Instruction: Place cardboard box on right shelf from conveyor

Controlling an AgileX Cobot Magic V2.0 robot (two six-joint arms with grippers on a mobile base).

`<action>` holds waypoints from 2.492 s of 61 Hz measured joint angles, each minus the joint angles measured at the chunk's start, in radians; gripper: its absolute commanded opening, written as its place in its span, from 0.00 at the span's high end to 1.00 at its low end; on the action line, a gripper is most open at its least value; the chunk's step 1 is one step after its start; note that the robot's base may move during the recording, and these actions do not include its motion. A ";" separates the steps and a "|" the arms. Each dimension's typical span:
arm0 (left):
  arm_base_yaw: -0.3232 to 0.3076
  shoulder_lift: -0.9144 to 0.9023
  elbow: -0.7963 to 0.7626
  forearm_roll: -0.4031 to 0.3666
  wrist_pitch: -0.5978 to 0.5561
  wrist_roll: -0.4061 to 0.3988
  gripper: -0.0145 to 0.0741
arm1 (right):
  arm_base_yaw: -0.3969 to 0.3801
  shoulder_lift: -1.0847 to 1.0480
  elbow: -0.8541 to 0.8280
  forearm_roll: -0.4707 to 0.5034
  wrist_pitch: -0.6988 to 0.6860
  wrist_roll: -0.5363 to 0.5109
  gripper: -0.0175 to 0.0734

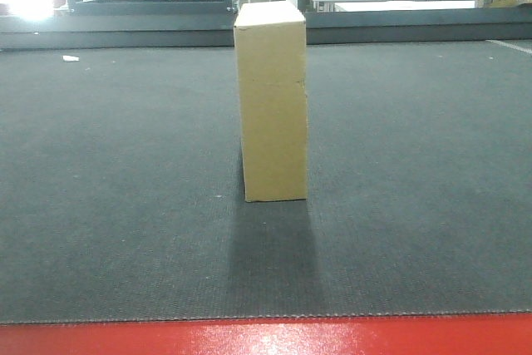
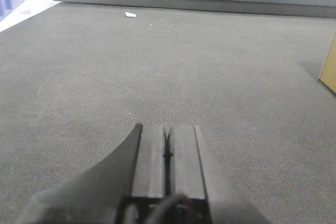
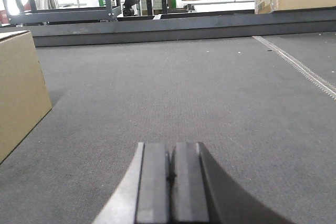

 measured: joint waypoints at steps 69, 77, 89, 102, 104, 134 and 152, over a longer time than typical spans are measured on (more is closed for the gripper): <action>0.000 0.000 0.000 0.000 0.000 0.000 0.97 | 0.000 0.000 -0.089 0.000 -0.050 -0.001 0.74; 0.000 0.000 0.000 0.000 0.000 0.000 0.97 | 0.000 0.054 -0.234 0.000 -0.004 -0.001 0.63; 0.000 0.000 0.000 0.000 0.000 0.000 0.97 | 0.020 0.290 -0.380 0.000 0.021 -0.001 0.18; 0.000 0.000 0.000 0.000 0.000 0.000 0.97 | 0.094 0.615 -0.546 -0.019 0.096 -0.001 0.11; 0.000 0.000 0.000 0.000 0.000 0.000 0.97 | 0.103 0.666 -0.582 -0.021 0.124 -0.001 0.11; 0.000 0.000 0.000 0.000 0.000 0.000 0.97 | 0.503 1.306 -1.389 -0.045 0.675 0.162 0.11; 0.000 0.000 0.000 0.000 0.000 0.000 0.97 | 0.672 1.635 -1.742 -0.225 0.914 0.474 0.11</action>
